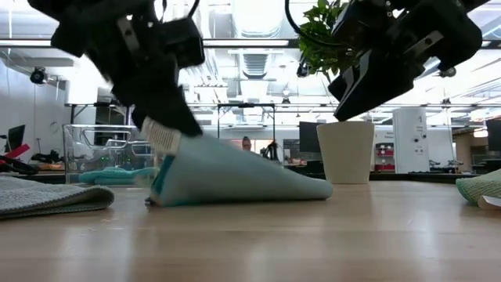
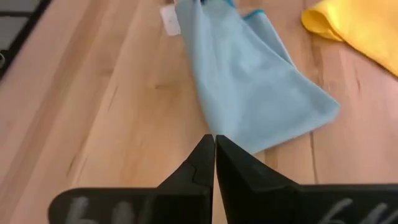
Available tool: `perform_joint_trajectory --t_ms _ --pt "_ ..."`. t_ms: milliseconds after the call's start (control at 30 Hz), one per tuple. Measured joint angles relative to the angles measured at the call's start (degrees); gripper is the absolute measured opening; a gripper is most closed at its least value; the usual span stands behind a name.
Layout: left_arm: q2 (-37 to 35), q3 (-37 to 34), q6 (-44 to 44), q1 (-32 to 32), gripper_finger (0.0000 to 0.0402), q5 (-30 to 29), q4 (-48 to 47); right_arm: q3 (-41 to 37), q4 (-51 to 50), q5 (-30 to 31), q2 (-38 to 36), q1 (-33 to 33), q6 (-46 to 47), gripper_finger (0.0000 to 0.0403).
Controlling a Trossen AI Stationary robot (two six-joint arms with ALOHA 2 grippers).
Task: Fold microfiber towels
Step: Stack the folded light blue microfiber towel on top of the blue microfiber towel on the bin
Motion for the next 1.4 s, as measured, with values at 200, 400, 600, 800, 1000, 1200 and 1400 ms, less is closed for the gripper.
perform_joint_trajectory --t_ms 200,400,600,800,1000,1200,1400 --pt "2.9 0.7 -1.1 -1.3 0.0068 2.5 0.7 -0.9 0.5 0.0 1.9 0.2 0.9 0.0009" --pt "2.3 1.4 -1.5 -1.8 0.0156 3.7 0.4 -0.9 2.5 0.0 3.1 0.1 0.9 0.0009" --pt "-0.8 3.7 -0.6 -0.7 0.0207 3.7 -7.1 -1.0 8.6 0.0 3.6 0.1 -0.1 0.0009" --pt "-2.9 4.5 -3.1 1.3 0.0209 -6.1 -23.5 -1.1 13.4 0.9 5.0 0.1 -1.6 0.0009" --pt "-2.1 2.9 -5.3 1.8 0.0188 -6.1 -23.2 -1.2 14.8 3.1 6.1 0.1 -1.6 0.0009" --pt "1.0 2.6 -5.6 1.8 0.0151 -6.1 -21.9 -1.1 17.8 3.0 8.2 0.1 -1.8 0.0009" --pt "3.7 2.6 -5.4 1.8 0.0118 -5.6 -21.2 -1.2 17.2 3.0 8.0 0.1 -1.8 0.0009"
